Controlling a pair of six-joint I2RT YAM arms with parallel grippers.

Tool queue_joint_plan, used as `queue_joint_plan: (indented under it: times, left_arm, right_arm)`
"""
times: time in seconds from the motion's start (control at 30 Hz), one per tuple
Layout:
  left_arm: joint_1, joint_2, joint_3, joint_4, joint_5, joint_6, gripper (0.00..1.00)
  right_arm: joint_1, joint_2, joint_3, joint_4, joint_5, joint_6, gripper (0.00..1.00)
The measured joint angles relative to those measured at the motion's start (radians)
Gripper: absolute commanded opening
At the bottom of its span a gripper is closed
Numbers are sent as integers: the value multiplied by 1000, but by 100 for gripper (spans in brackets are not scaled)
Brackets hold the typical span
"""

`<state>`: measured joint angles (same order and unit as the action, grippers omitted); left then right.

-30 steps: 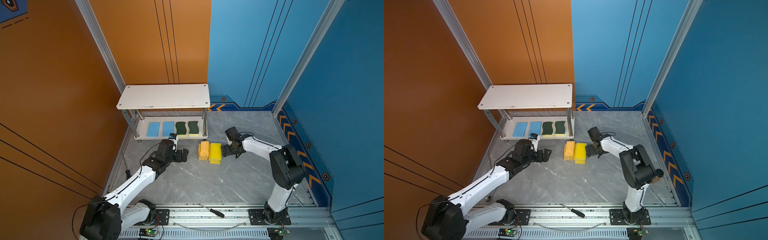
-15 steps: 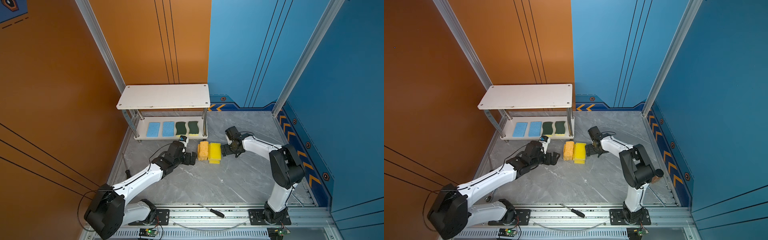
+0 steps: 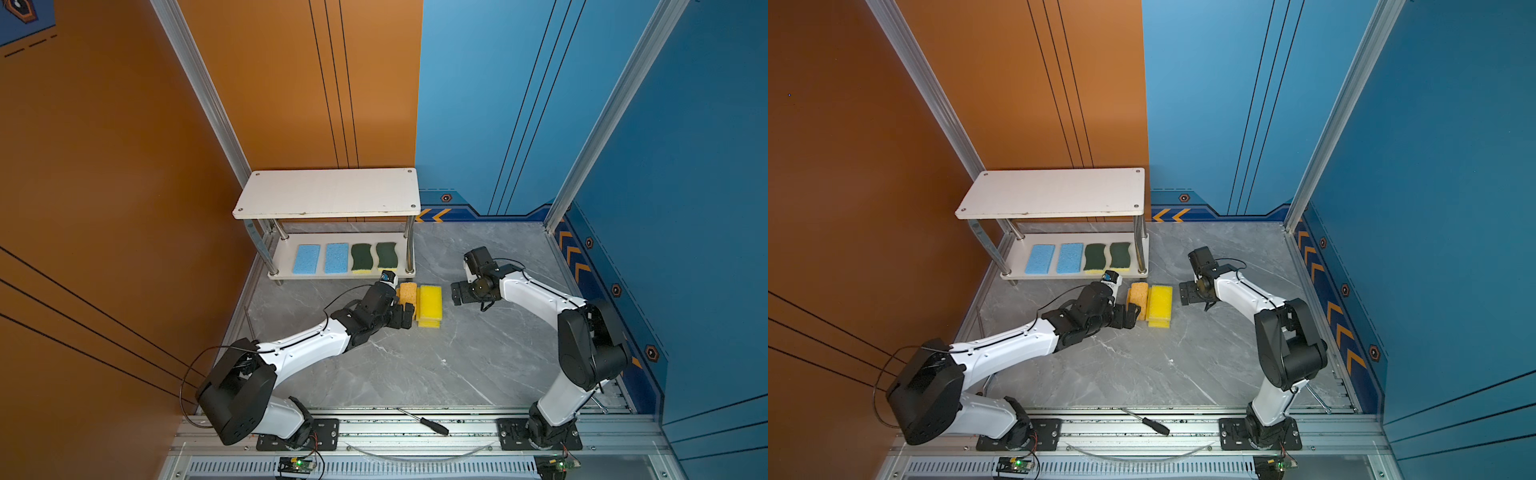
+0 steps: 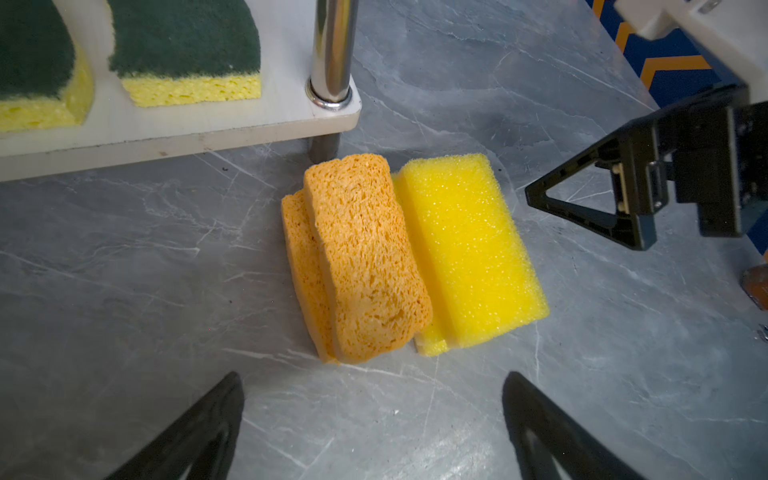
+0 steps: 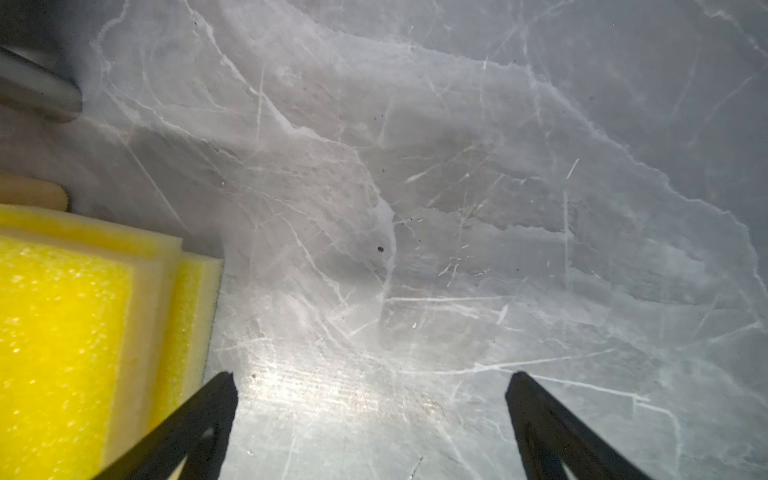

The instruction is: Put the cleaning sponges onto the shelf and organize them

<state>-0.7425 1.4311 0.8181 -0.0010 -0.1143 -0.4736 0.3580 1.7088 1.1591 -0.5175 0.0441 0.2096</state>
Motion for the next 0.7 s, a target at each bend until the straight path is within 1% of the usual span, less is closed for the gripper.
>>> queue_joint_plan:
  times: [0.17,0.33,0.5,0.7]
  left_arm:
    - [-32,65,59,-4,-42,-26,98]
    - [-37,113,100,-17,-65,-41,100]
    - [-37,134,113,-36,-78,-59,94]
    - [-37,139,113,-48,-83,-76,92]
  right_arm:
    - [-13,-10,-21,-6,-1,0,100]
    - [-21,-21,-38,-7,-3,0,100]
    - [-26,-45,-54,-6,-14,0,100]
    - [-31,-52,-71,-6,-24,5,100]
